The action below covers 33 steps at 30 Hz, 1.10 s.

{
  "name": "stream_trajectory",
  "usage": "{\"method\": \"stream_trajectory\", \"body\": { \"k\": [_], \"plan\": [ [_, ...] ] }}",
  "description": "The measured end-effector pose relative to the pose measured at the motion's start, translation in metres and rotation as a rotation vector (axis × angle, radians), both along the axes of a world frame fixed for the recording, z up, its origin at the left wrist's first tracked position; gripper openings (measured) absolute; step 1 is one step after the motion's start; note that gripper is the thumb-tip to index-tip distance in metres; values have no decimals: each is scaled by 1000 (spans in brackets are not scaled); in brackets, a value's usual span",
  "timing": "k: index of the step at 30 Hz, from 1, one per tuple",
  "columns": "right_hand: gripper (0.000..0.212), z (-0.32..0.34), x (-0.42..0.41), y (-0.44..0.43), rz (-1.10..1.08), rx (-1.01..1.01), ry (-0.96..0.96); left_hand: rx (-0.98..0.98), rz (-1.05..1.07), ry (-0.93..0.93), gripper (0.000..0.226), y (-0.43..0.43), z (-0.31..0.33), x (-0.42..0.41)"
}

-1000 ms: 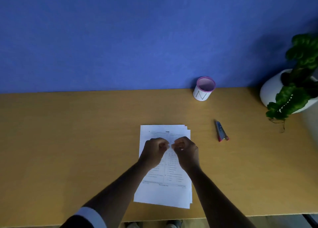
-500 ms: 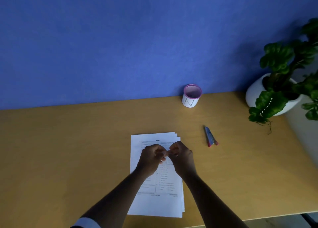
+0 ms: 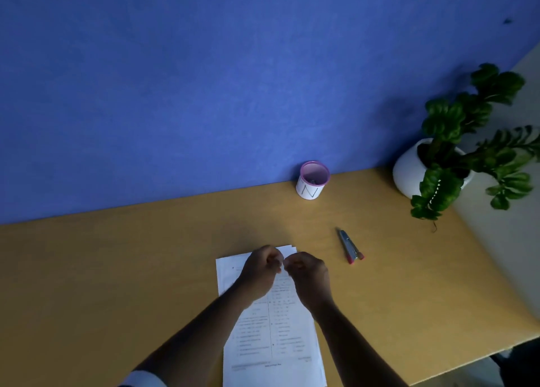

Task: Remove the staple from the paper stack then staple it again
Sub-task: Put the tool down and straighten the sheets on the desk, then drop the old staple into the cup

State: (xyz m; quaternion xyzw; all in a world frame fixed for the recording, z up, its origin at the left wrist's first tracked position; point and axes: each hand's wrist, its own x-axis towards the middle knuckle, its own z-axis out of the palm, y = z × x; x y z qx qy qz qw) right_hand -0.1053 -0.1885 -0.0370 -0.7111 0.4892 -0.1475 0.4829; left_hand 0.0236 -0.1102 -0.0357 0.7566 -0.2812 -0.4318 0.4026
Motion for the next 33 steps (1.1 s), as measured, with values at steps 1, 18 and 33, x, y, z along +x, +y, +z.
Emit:
{"method": "stream_trajectory", "body": {
  "k": [1,18,33],
  "plan": [
    [19,1,1,-3,-1,12,-14,-10,0,3,26,-4,0,2],
    [24,37,73,-199,-55,-615,346,302,-179,-669,64,-72,0,85],
    [31,38,89,-218,271,-850,815,396,-234,-768,73,-83,-20,100]
  ]
}}
